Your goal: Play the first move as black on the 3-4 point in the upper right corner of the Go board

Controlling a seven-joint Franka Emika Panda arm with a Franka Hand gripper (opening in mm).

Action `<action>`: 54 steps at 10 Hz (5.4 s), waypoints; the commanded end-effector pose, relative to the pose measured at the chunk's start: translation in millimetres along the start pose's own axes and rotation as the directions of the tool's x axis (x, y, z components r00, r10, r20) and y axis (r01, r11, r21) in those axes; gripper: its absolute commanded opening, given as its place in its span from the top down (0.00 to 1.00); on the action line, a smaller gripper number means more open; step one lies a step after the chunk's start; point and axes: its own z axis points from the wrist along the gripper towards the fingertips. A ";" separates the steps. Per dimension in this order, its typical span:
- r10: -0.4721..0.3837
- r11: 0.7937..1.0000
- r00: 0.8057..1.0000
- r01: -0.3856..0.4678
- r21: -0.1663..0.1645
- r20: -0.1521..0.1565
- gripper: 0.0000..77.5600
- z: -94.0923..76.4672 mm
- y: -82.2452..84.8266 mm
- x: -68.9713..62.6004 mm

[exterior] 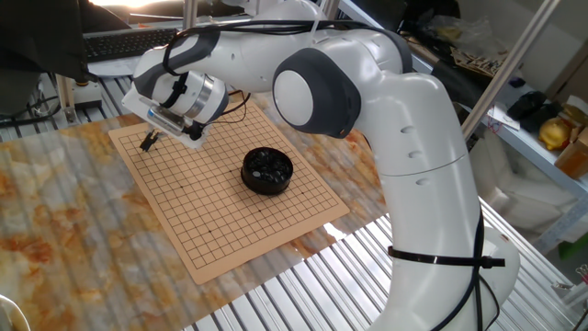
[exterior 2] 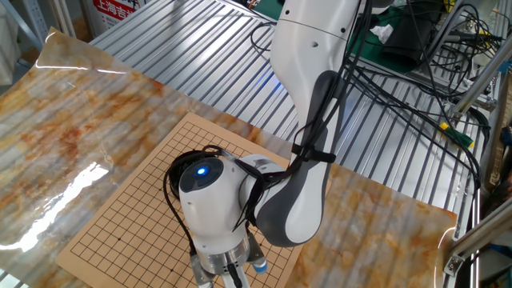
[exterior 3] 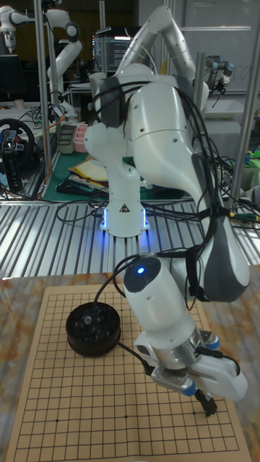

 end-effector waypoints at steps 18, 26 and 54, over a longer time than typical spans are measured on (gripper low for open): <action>0.005 1.000 1.000 -0.004 0.011 -0.015 0.99 -2.7 3.0 -0.1; 0.005 1.000 1.000 -0.004 0.011 -0.015 0.00 -2.7 3.0 -0.1; 0.039 0.998 0.997 -0.036 0.051 -0.060 0.00 -40.5 13.8 1.6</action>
